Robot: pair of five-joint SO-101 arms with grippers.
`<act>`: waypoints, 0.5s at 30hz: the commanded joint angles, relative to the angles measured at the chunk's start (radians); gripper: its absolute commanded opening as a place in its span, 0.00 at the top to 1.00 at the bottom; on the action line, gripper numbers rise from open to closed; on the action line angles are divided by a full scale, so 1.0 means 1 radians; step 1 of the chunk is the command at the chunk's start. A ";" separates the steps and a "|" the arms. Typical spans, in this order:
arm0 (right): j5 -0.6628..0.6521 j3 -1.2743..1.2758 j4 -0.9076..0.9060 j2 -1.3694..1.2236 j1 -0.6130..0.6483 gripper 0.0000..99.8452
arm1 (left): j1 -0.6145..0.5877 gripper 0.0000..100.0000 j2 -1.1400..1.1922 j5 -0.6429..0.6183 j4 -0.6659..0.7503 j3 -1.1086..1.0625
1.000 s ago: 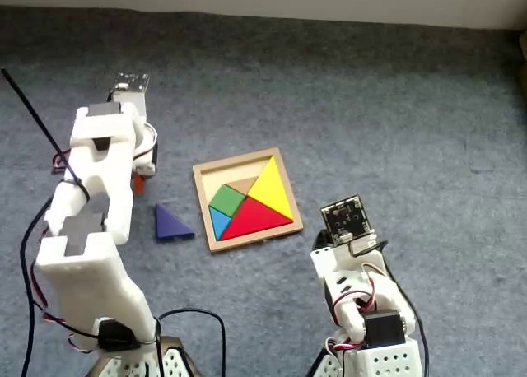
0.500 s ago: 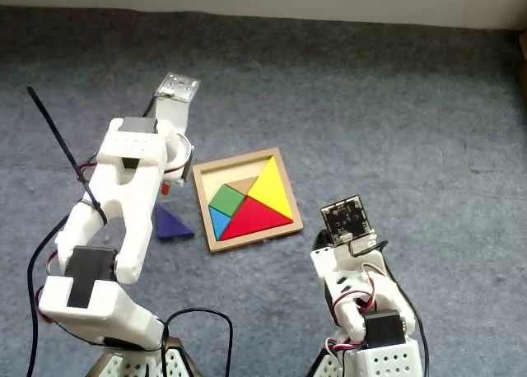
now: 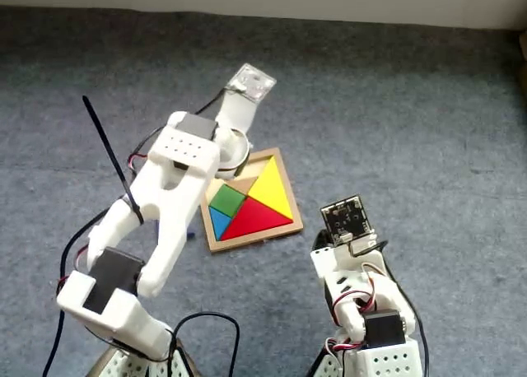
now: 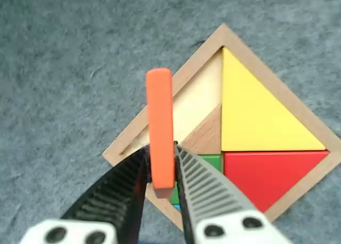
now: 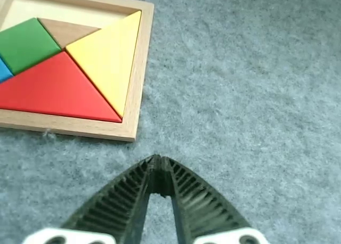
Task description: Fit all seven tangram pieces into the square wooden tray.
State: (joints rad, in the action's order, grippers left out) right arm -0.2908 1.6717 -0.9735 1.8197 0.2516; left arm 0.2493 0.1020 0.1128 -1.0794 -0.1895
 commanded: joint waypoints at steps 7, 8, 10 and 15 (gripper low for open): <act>-0.014 0.082 0.001 0.016 0.013 0.99 | 0.073 0.99 0.021 0.092 0.009 0.054; -0.014 0.082 0.001 0.016 0.013 0.99 | 0.073 0.99 0.047 0.092 0.009 0.054; -0.014 0.082 0.001 0.016 0.013 0.99 | 0.079 0.99 0.096 0.103 0.009 0.056; -0.014 0.081 0.001 0.016 0.013 0.99 | 0.084 0.99 0.153 0.153 0.011 0.056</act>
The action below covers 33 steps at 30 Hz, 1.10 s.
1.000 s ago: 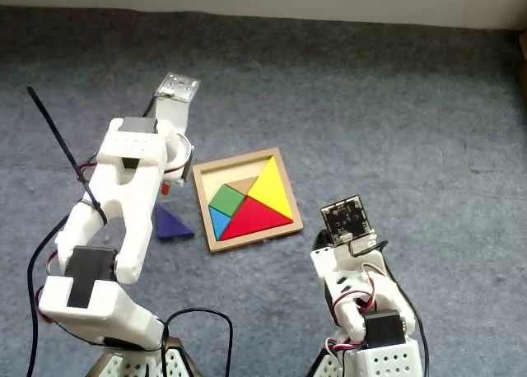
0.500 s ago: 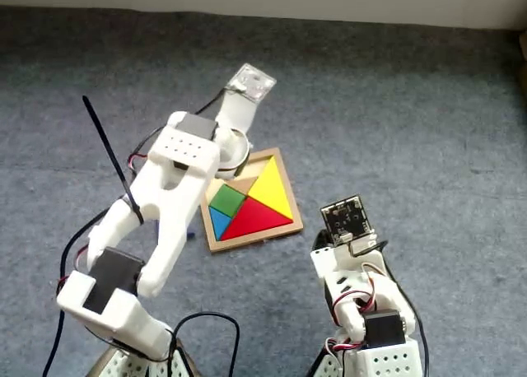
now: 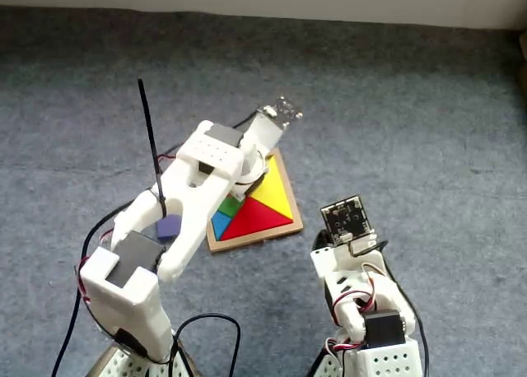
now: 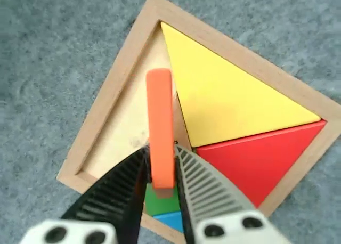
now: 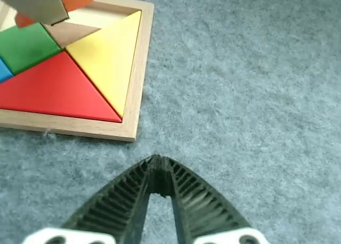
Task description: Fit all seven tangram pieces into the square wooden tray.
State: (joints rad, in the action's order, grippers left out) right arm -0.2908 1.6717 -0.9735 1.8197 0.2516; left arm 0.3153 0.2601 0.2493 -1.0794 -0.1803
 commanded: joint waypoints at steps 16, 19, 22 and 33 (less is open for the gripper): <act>-0.014 0.081 0.001 0.016 0.013 0.99 | -0.028 0.83 -0.004 -0.020 0.009 0.045; -0.014 0.081 0.001 0.016 0.013 0.99 | -0.074 0.82 -0.005 -0.020 0.017 0.047; -0.014 0.081 0.001 0.016 0.013 0.99 | -0.105 0.82 -0.005 -0.020 0.017 0.048; -0.014 0.081 0.001 0.016 0.015 0.99 | -0.171 0.82 0.004 -0.098 0.015 0.119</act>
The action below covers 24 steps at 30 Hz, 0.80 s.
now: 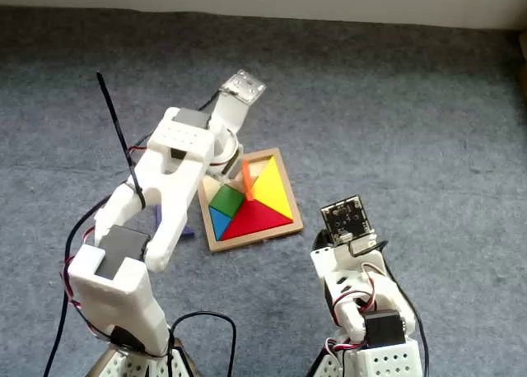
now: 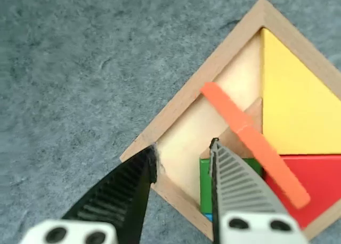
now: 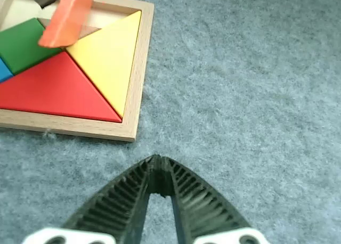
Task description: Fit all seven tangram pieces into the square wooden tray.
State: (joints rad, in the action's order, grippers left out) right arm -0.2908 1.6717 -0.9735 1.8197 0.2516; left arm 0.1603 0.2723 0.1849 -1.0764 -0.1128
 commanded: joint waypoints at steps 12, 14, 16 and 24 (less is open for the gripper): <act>-0.014 0.081 0.001 0.016 0.015 0.99 | 0.047 0.83 -0.018 -0.029 -0.060 0.050; -0.014 0.081 0.001 0.016 0.015 0.99 | 0.061 0.83 -0.018 -0.028 -0.075 0.050; -0.014 0.081 0.001 0.016 0.015 0.99 | 0.070 0.83 -0.018 -0.028 -0.092 0.050; -0.014 0.081 0.001 0.016 0.015 0.99 | 0.093 0.83 -0.018 -0.028 -0.092 0.050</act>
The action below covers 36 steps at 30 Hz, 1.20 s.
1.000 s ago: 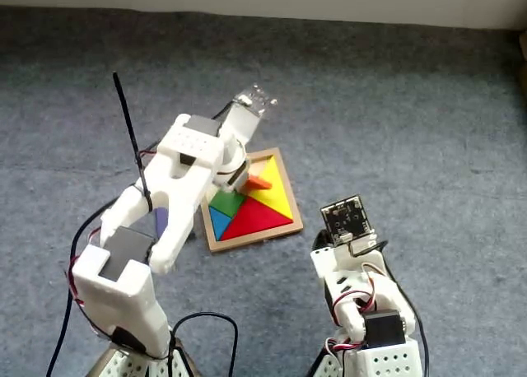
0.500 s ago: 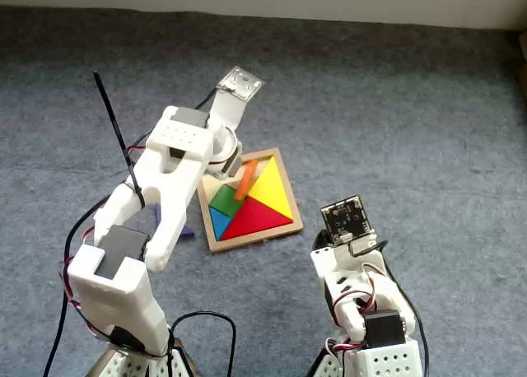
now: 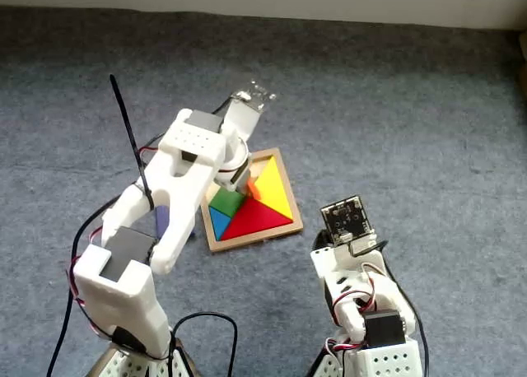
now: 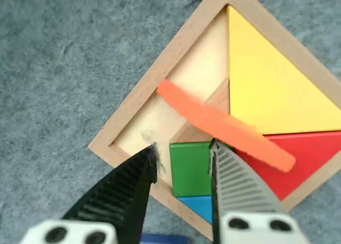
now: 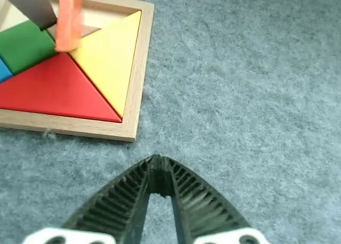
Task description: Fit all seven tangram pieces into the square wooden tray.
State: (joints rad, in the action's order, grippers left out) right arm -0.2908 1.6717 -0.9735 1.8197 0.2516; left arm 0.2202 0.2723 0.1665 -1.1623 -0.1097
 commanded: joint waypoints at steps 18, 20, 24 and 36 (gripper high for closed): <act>-0.014 0.081 0.001 0.016 0.015 0.99 | 0.108 0.83 -0.019 -0.018 -0.002 0.048; -0.014 0.081 0.001 0.016 0.015 0.99 | 0.114 0.83 -0.019 -0.034 0.003 0.056; -0.014 0.081 0.001 0.016 0.015 0.99 | 0.099 0.83 -0.015 -0.112 0.015 0.108; -0.014 0.081 0.001 0.016 0.015 0.99 | 0.042 0.83 -0.008 -0.117 0.064 0.114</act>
State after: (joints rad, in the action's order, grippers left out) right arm -0.2908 1.6717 -0.9735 1.8197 0.2516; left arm 0.2708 0.2723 0.0606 -1.1132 -0.0376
